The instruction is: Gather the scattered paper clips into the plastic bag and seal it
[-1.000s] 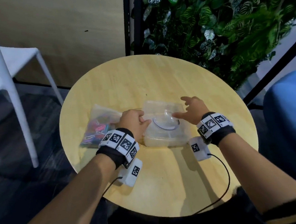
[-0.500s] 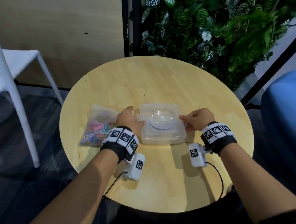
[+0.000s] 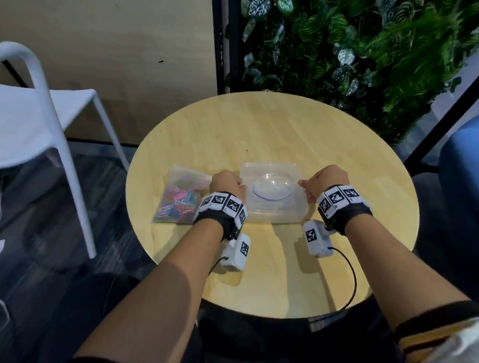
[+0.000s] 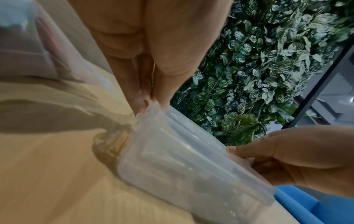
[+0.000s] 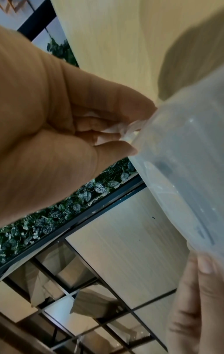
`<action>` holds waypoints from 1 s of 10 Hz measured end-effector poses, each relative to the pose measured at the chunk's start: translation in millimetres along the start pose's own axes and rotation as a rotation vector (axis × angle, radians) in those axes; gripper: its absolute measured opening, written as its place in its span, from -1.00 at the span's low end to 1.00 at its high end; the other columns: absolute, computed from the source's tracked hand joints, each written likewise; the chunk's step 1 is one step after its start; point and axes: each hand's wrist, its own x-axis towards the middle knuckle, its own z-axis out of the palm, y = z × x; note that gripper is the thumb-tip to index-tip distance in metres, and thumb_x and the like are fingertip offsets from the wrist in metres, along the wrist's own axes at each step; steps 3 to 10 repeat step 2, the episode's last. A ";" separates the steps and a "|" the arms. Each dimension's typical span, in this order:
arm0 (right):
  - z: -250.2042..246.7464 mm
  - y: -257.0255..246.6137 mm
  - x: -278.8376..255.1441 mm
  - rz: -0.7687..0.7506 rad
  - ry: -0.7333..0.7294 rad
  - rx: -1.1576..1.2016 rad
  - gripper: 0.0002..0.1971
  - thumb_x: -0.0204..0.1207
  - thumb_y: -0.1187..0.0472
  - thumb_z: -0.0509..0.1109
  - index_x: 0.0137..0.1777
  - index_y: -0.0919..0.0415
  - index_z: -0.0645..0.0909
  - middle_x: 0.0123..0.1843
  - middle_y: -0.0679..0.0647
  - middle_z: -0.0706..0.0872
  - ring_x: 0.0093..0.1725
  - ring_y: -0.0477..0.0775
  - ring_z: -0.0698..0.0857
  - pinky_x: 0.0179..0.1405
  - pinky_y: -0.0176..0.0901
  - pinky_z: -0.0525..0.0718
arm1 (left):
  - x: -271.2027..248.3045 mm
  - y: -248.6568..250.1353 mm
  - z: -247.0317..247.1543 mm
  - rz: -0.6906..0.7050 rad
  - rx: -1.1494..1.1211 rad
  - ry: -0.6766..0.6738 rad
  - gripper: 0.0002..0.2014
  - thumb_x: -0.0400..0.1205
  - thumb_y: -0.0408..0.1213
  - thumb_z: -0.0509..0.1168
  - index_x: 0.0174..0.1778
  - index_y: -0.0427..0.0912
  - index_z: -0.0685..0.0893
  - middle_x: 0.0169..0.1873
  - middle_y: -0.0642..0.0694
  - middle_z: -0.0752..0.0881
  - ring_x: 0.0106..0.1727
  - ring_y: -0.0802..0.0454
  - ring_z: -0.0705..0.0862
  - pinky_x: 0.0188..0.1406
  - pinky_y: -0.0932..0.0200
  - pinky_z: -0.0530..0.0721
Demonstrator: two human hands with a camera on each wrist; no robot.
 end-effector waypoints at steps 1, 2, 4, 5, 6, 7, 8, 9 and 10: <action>1.9 -5.1 8.1 -0.026 -0.015 -0.102 -0.62 0.36 -0.10 0.55 -0.27 0.29 0.77 -0.29 0.15 0.82 -0.27 0.12 0.80 -0.19 -0.08 0.81 | 8.0 -2.8 2.7 0.009 0.023 -0.010 -0.78 0.61 -0.28 0.41 0.06 -0.34 0.81 0.05 -0.29 0.82 0.08 -0.24 0.77 0.18 0.11 0.70; 6.7 -8.3 18.1 -0.092 0.029 -0.190 -0.69 0.40 -0.01 0.53 -0.24 0.28 0.75 -0.24 0.19 0.80 -0.24 0.18 0.79 -0.18 -0.05 0.80 | 11.7 -6.5 5.3 0.013 0.048 0.033 -0.78 0.64 -0.27 0.37 0.07 -0.34 0.80 0.04 -0.31 0.81 0.07 -0.25 0.77 0.08 0.14 0.62; 6.7 -8.3 18.1 -0.092 0.029 -0.190 -0.69 0.40 -0.01 0.53 -0.24 0.28 0.75 -0.24 0.19 0.80 -0.24 0.18 0.79 -0.18 -0.05 0.80 | 11.7 -6.5 5.3 0.013 0.048 0.033 -0.78 0.64 -0.27 0.37 0.07 -0.34 0.80 0.04 -0.31 0.81 0.07 -0.25 0.77 0.08 0.14 0.62; 6.7 -8.3 18.1 -0.092 0.029 -0.190 -0.69 0.40 -0.01 0.53 -0.24 0.28 0.75 -0.24 0.19 0.80 -0.24 0.18 0.79 -0.18 -0.05 0.80 | 11.7 -6.5 5.3 0.013 0.048 0.033 -0.78 0.64 -0.27 0.37 0.07 -0.34 0.80 0.04 -0.31 0.81 0.07 -0.25 0.77 0.08 0.14 0.62; 6.7 -8.3 18.1 -0.092 0.029 -0.190 -0.69 0.40 -0.01 0.53 -0.24 0.28 0.75 -0.24 0.19 0.80 -0.24 0.18 0.79 -0.18 -0.05 0.80 | 11.7 -6.5 5.3 0.013 0.048 0.033 -0.78 0.64 -0.27 0.37 0.07 -0.34 0.80 0.04 -0.31 0.81 0.07 -0.25 0.77 0.08 0.14 0.62; 6.7 -8.3 18.1 -0.092 0.029 -0.190 -0.69 0.40 -0.01 0.53 -0.24 0.28 0.75 -0.24 0.19 0.80 -0.24 0.18 0.79 -0.18 -0.05 0.80 | 11.7 -6.5 5.3 0.013 0.048 0.033 -0.78 0.64 -0.27 0.37 0.07 -0.34 0.80 0.04 -0.31 0.81 0.07 -0.25 0.77 0.08 0.14 0.62; 6.7 -8.3 18.1 -0.092 0.029 -0.190 -0.69 0.40 -0.01 0.53 -0.24 0.28 0.75 -0.24 0.19 0.80 -0.24 0.18 0.79 -0.18 -0.05 0.80 | 11.7 -6.5 5.3 0.013 0.048 0.033 -0.78 0.64 -0.27 0.37 0.07 -0.34 0.80 0.04 -0.31 0.81 0.07 -0.25 0.77 0.08 0.14 0.62; 6.7 -8.3 18.1 -0.092 0.029 -0.190 -0.69 0.40 -0.01 0.53 -0.24 0.28 0.75 -0.24 0.19 0.80 -0.24 0.18 0.79 -0.18 -0.05 0.80 | 11.7 -6.5 5.3 0.013 0.048 0.033 -0.78 0.64 -0.27 0.37 0.07 -0.34 0.80 0.04 -0.31 0.81 0.07 -0.25 0.77 0.08 0.14 0.62; 6.7 -8.3 18.1 -0.092 0.029 -0.190 -0.69 0.40 -0.01 0.53 -0.24 0.28 0.75 -0.24 0.19 0.80 -0.24 0.18 0.79 -0.18 -0.05 0.80 | 11.7 -6.5 5.3 0.013 0.048 0.033 -0.78 0.64 -0.27 0.37 0.07 -0.34 0.80 0.04 -0.31 0.81 0.07 -0.25 0.77 0.08 0.14 0.62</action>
